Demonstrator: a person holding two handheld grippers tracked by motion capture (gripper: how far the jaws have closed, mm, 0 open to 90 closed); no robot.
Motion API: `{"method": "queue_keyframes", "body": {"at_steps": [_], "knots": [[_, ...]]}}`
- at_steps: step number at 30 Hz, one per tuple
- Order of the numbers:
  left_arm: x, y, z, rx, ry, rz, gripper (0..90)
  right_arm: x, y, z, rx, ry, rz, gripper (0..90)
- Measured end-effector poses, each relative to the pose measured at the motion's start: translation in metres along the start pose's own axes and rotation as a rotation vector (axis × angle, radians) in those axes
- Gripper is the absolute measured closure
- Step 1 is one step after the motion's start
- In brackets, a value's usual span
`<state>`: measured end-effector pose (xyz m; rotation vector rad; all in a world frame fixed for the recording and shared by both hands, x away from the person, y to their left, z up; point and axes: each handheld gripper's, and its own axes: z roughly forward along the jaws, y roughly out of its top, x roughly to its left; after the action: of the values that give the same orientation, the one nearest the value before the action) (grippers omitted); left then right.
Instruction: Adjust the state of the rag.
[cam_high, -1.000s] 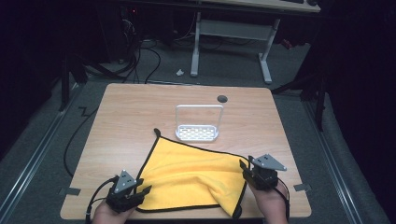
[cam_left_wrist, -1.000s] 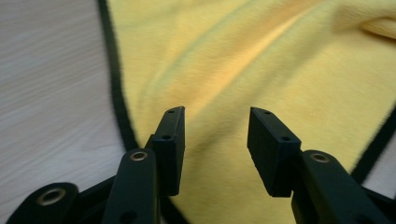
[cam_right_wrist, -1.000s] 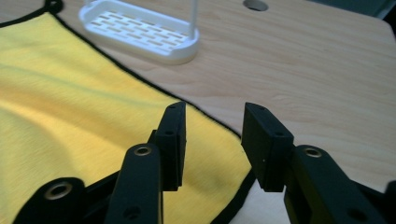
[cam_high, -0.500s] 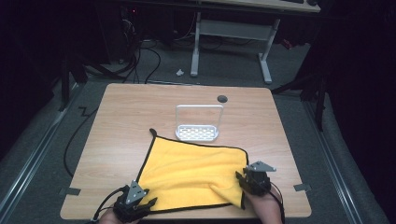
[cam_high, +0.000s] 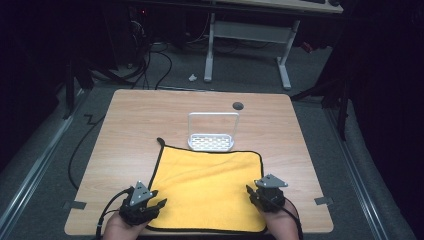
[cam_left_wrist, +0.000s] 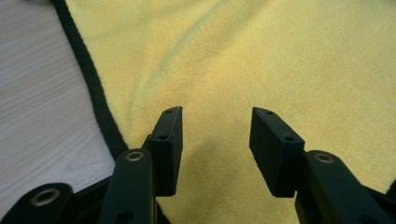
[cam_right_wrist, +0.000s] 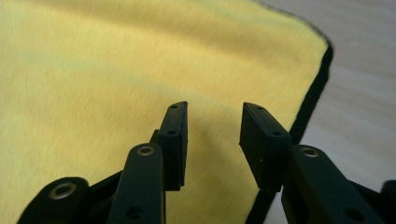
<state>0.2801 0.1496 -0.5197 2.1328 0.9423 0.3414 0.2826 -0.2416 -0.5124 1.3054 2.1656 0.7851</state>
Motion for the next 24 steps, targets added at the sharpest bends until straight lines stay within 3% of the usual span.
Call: {"method": "queue_keyframes", "body": {"at_steps": [4,7,10,14,17,20,22,24], "knots": [[-0.012,-0.007,0.005,0.024,-0.02,0.017,54.8,-0.003,-0.016,-0.004,0.016,0.006,0.018,61.1],[-0.027,-0.009,0.003,0.028,-0.09,0.039,55.6,-0.013,-0.027,-0.012,0.014,-0.011,0.045,61.0],[-0.033,-0.006,0.003,0.011,-0.111,0.038,55.7,-0.027,-0.033,-0.016,0.014,-0.023,0.078,59.6],[-0.015,0.011,0.008,-0.033,-0.048,0.042,55.9,-0.034,-0.026,-0.012,0.014,-0.04,0.092,58.2],[0.005,0.029,0.021,-0.05,-0.011,0.024,56.1,-0.028,-0.018,-0.011,-0.005,-0.019,0.073,59.2],[0.012,0.045,0.037,-0.071,0.017,0.031,56.6,-0.022,-0.014,-0.002,0.029,-0.017,0.061,60.5],[0.012,0.052,0.046,-0.059,0.05,0.06,57.9,-0.024,-0.013,0.002,0.028,-0.017,0.073,60.8],[0.015,0.053,0.057,-0.01,0.078,0.079,58.0,-0.029,-0.013,0.002,0.03,-0.018,0.087,60.9]]}}
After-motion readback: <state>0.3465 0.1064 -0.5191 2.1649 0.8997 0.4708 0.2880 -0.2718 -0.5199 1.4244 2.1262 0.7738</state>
